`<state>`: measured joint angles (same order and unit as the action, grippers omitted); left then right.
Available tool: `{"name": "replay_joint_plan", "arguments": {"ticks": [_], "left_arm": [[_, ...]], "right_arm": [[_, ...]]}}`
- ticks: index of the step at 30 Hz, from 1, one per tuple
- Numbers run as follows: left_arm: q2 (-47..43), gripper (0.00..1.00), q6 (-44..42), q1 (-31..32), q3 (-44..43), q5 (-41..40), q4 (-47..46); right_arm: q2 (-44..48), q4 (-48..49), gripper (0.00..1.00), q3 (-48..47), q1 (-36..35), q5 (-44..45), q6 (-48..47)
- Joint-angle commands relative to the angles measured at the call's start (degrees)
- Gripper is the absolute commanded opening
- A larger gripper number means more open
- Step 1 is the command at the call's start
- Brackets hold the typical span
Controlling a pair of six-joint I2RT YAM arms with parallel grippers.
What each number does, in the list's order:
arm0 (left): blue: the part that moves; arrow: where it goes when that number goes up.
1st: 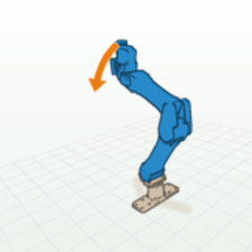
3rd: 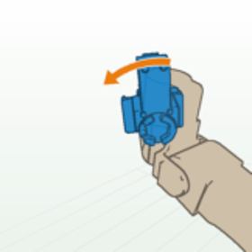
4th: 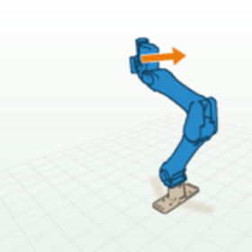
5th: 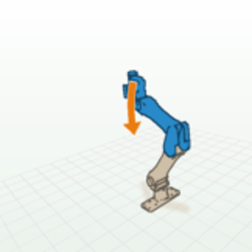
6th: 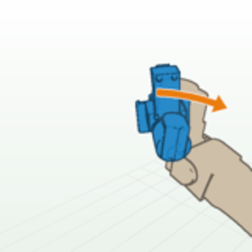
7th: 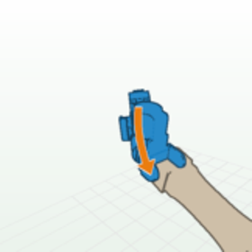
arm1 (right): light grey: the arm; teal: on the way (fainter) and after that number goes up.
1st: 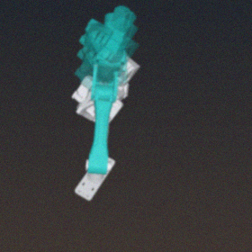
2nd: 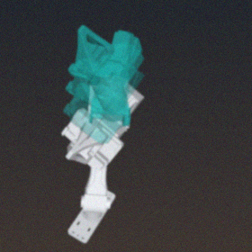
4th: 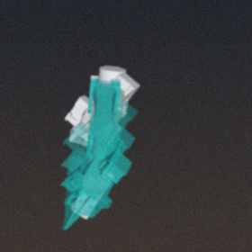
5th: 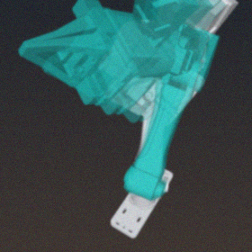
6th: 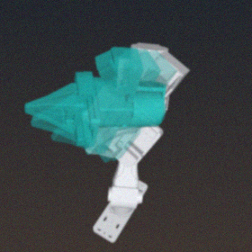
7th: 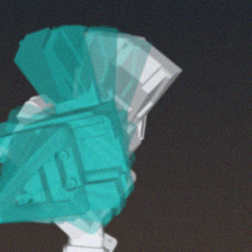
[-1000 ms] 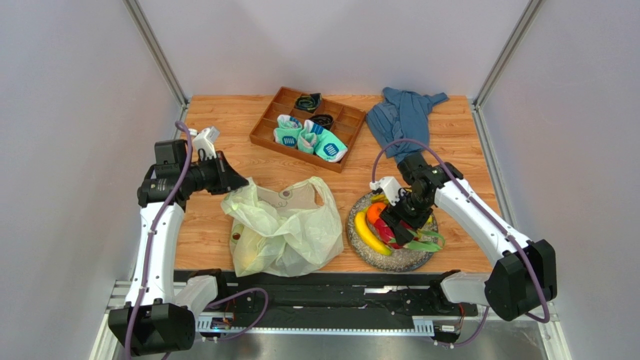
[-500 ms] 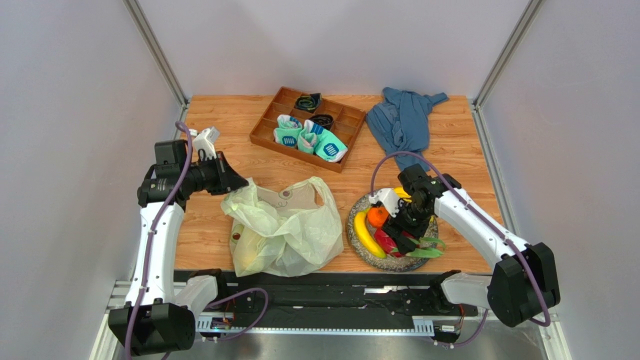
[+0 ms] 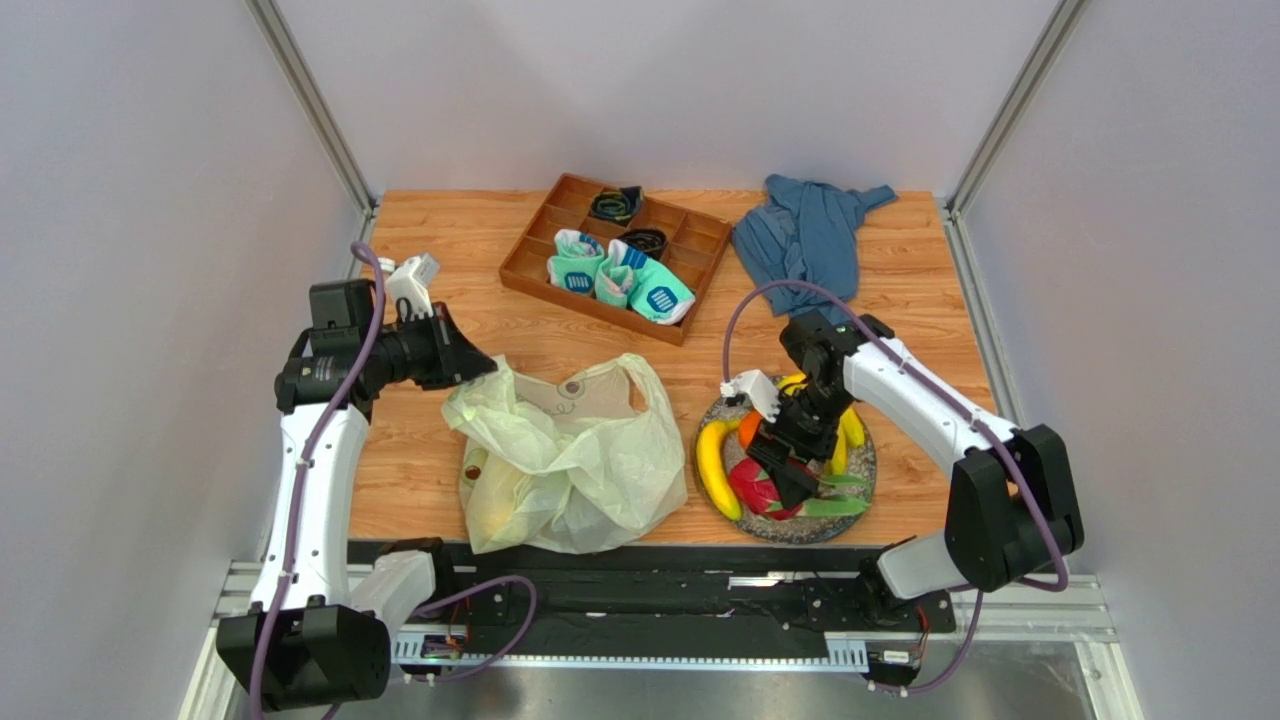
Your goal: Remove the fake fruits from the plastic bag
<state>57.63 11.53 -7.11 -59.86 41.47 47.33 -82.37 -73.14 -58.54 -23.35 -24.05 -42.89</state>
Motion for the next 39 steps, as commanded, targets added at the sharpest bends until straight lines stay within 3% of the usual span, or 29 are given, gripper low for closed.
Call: {"name": "replay_joint_plan", "arguments": {"ticks": [1,4,7,9,10,14,15,18,28,31,32,34,35,36,39], "left_arm": [[0.12,0.0,-1.42,-0.36,-1.05,0.36,-0.14],[-1.11,0.0,-2.04,-0.36,-1.14,0.36,1.97],[-4.96,0.0,-1.08,-0.44,0.78,2.02,4.52],[-7.17,0.0,1.56,-0.36,4.2,5.18,4.44],[-8.66,0.0,2.52,-0.36,5.09,5.89,4.09],[-8.5,0.0,3.42,-0.36,5.1,6.87,4.7],[-8.15,0.0,2.89,-0.36,3.71,6.69,5.14],[-7.0,0.0,0.87,-0.36,1.15,6.25,6.63],[-8.58,0.0,-0.71,-0.36,1.85,4.06,7.07],[-6.49,0.0,-2.21,-0.36,-0.52,3.09,6.99],[-5.52,0.0,-2.56,-0.36,-3.31,2.3,6.64],[-1.58,0.0,-3.87,-0.36,-7.71,1.42,5.59],[0.01,0.0,-4.14,-0.36,-13.74,0.98,5.32],[1.94,0.0,-4.49,-0.36,-17.28,1.15,4.97],[8.54,0.0,-5.2,-0.36,-31.6,3.96,5.22]], "right_arm": [[2.82,-18.4,1.0,-9.62,0.33,-6.09,-6.85],[4.67,-22.3,1.0,-19.29,0.33,-8.11,-6.25],[0.91,-20.13,1.0,-35.9,-0.2,-13.64,-1.68],[-2.78,-15.04,1.0,-44.44,-3.08,-14.27,8.98],[-6.1,-7.35,1.0,-45.86,-4.75,-12.87,13.93],[-13.94,7.12,1.0,-48.85,-13.8,-0.59,25.31],[-16.31,8.01,1.0,-50.69,-18.0,7.88,26.19],[-23.61,9.51,1.0,-52.98,-21.81,16.38,28.39],[-38.74,10.3,1.0,-54.74,-20.24,22.99,30.24],[-42.78,9.34,0.77,-57.98,-20.07,22.74,28.49],[-43.48,9.07,0.59,-62.44,-19.98,21.87,28.13],[-45.16,8.11,0.4,-68.51,-19.36,17.74,27.69],[-45.6,7.84,0.09,-76.38,-19.19,15.9,27.52],[-45.77,7.84,0.0,-79.76,-18.75,14.57,27.95],[-43.59,9.5,0.0,-88.65,-17.96,12.55,29.01]]}}
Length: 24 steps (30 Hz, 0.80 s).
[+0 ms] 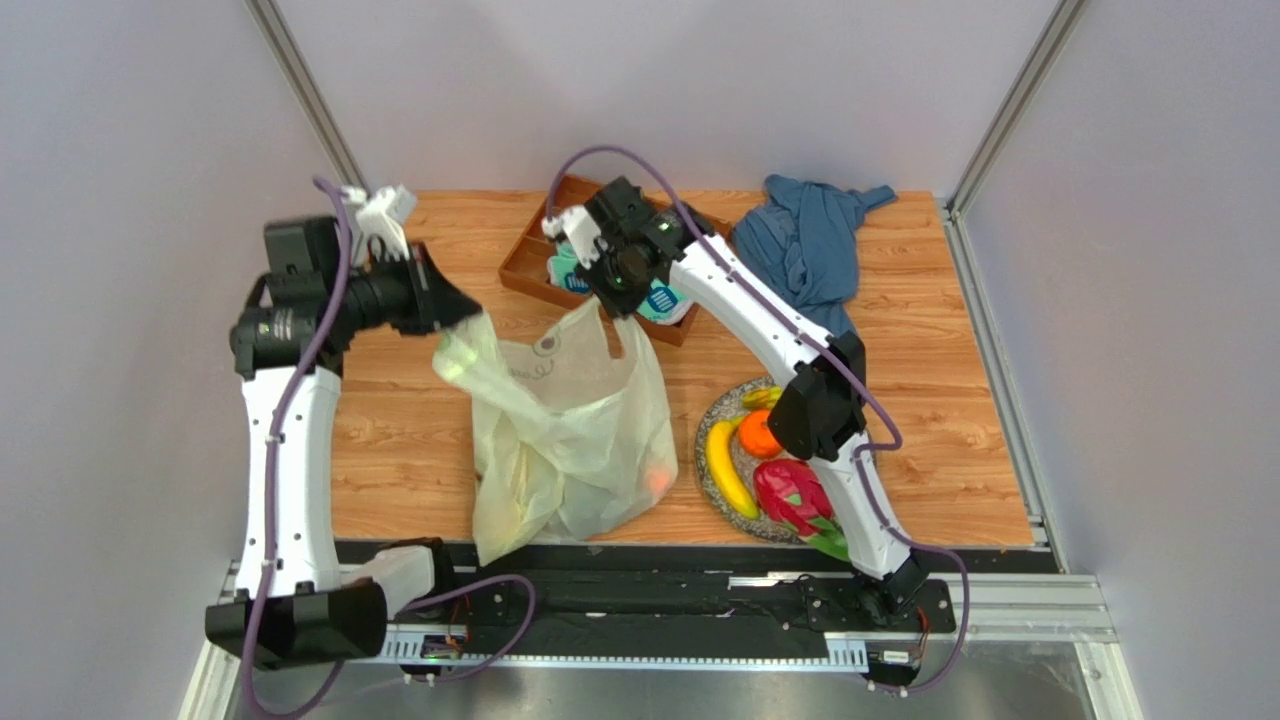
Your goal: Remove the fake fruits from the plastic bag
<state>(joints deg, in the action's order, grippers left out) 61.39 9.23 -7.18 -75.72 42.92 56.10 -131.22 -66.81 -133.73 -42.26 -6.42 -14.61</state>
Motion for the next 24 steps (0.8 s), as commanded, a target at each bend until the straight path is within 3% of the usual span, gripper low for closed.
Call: {"name": "replay_joint_plan", "arguments": {"ticks": [1,3,6,7,13,16,17,20,22,23,24], "left_arm": [[6.97,0.0,-3.6,-0.29,-18.82,3.65,-2.49],[8.04,0.0,-4.57,-0.2,-25.68,5.86,-0.65],[6.82,0.0,-8.87,-0.29,-27.73,8.24,4.89],[4.64,0.0,-10.8,-0.29,-26.77,8.15,7.68],[-4.69,0.0,-19.15,-0.2,-11.4,11.84,22.37],[-5.84,0.0,-17.31,0.93,-0.15,11.3,25.55],[-5.75,0.0,-16.45,1.46,3.79,11.66,25.38],[-7.15,0.0,-13.11,1.64,5.5,8.69,22.05],[-9.17,0.0,-11.79,1.56,4.97,7.45,18.88],[-9.7,0.0,-11.17,1.64,4.45,6.92,17.83],[-9.97,0.0,-10.47,1.56,4.18,7.18,16.08]], "right_arm": [[9.88,4.56,0.0,-12.44,1.04,-5.19,0.46],[16.05,9.64,0.0,-2.84,1.04,-6.14,-0.24],[30.2,14.93,0.0,10.38,0.86,-7.72,-1.12],[33.02,15.04,0.0,18.69,0.69,-8.52,-1.64],[47.27,9.24,0.0,41.06,-1.33,-9.41,-4.9],[46.06,5.03,0.25,48.73,-1.51,-9.76,-2.36],[45.27,3.97,0.45,49.79,-1.51,-9.84,-1.57],[46.57,5.28,0.69,49.1,-1.51,-9.75,-2.17],[47.37,6.42,0.78,44.19,-1.77,-10.46,-4.45],[47.37,7.03,0.91,42.43,-2.03,-10.37,-4.72],[47.37,8.17,0.96,38.58,-2.3,-10.72,-4.99]]}}
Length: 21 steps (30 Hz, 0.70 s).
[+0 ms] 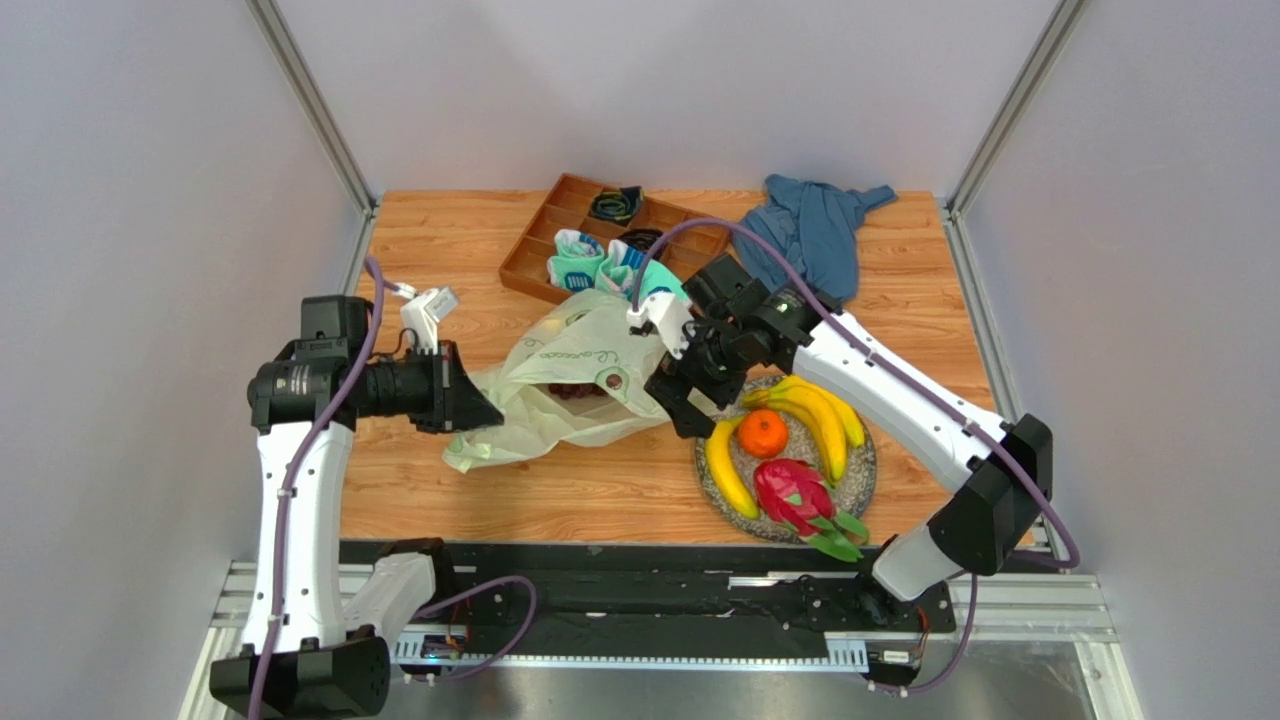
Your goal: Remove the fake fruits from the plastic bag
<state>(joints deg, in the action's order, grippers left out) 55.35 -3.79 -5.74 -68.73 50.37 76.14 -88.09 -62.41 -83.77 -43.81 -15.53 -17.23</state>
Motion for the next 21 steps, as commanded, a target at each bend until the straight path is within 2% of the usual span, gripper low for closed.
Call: {"name": "replay_joint_plan", "arguments": {"ticks": [1,6,9,10,12,13,14,18,21], "left_arm": [[-3.76,0.0,3.52,0.11,-3.16,0.69,-4.85],[-0.87,0.0,7.22,0.11,-4.04,1.75,-7.93],[-0.86,0.0,8.18,0.11,-3.61,-0.09,-8.64],[-0.95,0.0,8.62,0.11,-3.69,-1.49,-8.81],[-0.43,0.0,9.59,0.11,-4.04,-2.2,-9.43],[-0.16,0.0,9.77,0.11,-4.22,-1.94,-9.6],[0.36,0.0,9.94,0.11,-4.92,-1.77,-9.69],[1.34,0.0,11.69,0.11,-5.36,-1.33,-11.09],[0.72,0.0,12.84,0.2,-4.57,0.07,-12.32]], "right_arm": [[4.07,4.49,1.0,-12.98,-0.92,-2.57,-2.19],[1.09,8.17,0.98,-20.29,-3.82,-13.19,0.27],[-1.81,9.41,0.82,-21.52,-6.37,-18.82,0.36],[-2.86,9.24,0.69,-21.7,-7.16,-20.05,-0.34],[-5.49,9.32,0.54,-21.44,-9.0,-22.0,-2.27],[-6.47,9.59,0.4,-21.35,-9.27,-22.17,-2.54],[-7.61,9.68,0.34,-21.87,-9.53,-22.96,-3.32],[-14.37,5.56,0.16,-27.4,-10.76,-25.42,-6.4],[-17.54,6.33,0.15,-28.21,-12.61,-22.28,-7.72]]}}
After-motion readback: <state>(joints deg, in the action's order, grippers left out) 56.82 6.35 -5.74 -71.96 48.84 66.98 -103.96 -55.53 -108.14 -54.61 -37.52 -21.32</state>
